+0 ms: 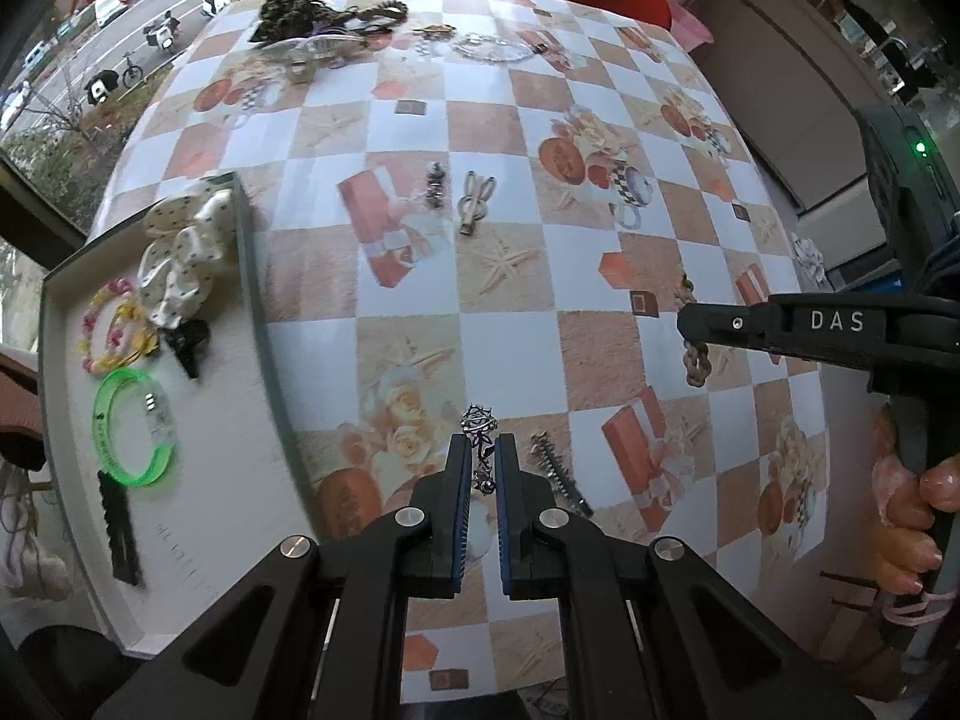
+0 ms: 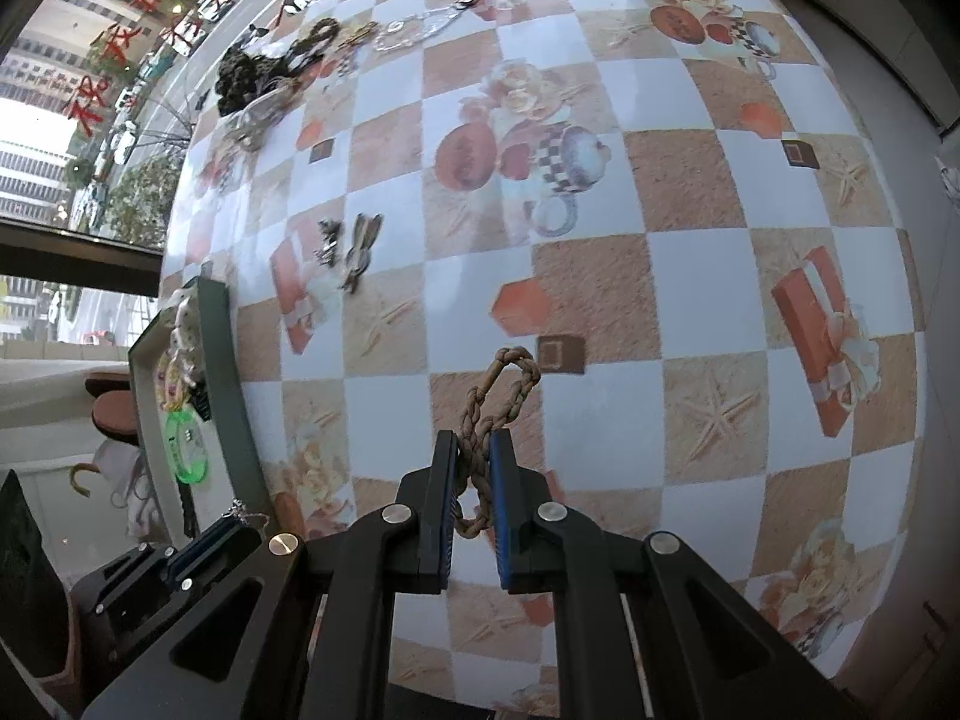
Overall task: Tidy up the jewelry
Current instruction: 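Carry the earring and braided bracelet over the grey tray with both tools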
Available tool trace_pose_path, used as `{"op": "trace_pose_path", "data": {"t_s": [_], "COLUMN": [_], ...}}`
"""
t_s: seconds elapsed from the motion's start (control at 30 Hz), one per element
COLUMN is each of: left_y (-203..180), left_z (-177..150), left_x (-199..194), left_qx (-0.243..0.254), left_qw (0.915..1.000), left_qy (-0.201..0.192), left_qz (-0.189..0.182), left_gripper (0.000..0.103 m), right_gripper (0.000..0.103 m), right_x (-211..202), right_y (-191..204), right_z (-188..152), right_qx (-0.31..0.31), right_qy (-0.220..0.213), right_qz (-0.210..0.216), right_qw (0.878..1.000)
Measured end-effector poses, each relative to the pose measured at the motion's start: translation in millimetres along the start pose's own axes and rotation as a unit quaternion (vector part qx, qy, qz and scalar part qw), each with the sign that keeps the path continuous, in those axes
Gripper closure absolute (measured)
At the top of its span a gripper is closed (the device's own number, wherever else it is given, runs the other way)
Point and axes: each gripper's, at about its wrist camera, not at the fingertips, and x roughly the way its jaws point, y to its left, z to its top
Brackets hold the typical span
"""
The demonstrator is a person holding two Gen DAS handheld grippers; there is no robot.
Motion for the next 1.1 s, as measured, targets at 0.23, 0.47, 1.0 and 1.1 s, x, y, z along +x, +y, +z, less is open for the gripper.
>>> {"op": "trace_pose_path", "data": {"t_s": [0.23, 0.47, 1.0, 1.1], "left_y": [28, 69, 153, 165], "left_z": [-13, -30, -75, -80], "left_x": [-17, -32, -36, -30], "left_qx": [-0.023, -0.061, -0.143, -0.151], "left_qw": [0.9996, 0.9976, 0.9883, 0.9870], "left_qy": [-0.016, -0.028, -0.023, -0.016], "left_qz": [0.006, 0.018, 0.049, 0.051], "left_gripper": [0.092, 0.092, 0.092, 0.092], "right_gripper": [0.092, 0.092, 0.092, 0.092], "right_x": [1, 10, 49, 60], "right_y": [39, 88, 198, 214], "right_z": [-10, -17, -34, -38], "right_qx": [-0.034, -0.082, -0.186, -0.204], "right_qy": [0.006, 0.017, 0.052, 0.060], "right_qz": [0.005, 0.013, 0.033, 0.034], "right_qw": [0.999, 0.996, 0.981, 0.977]}}
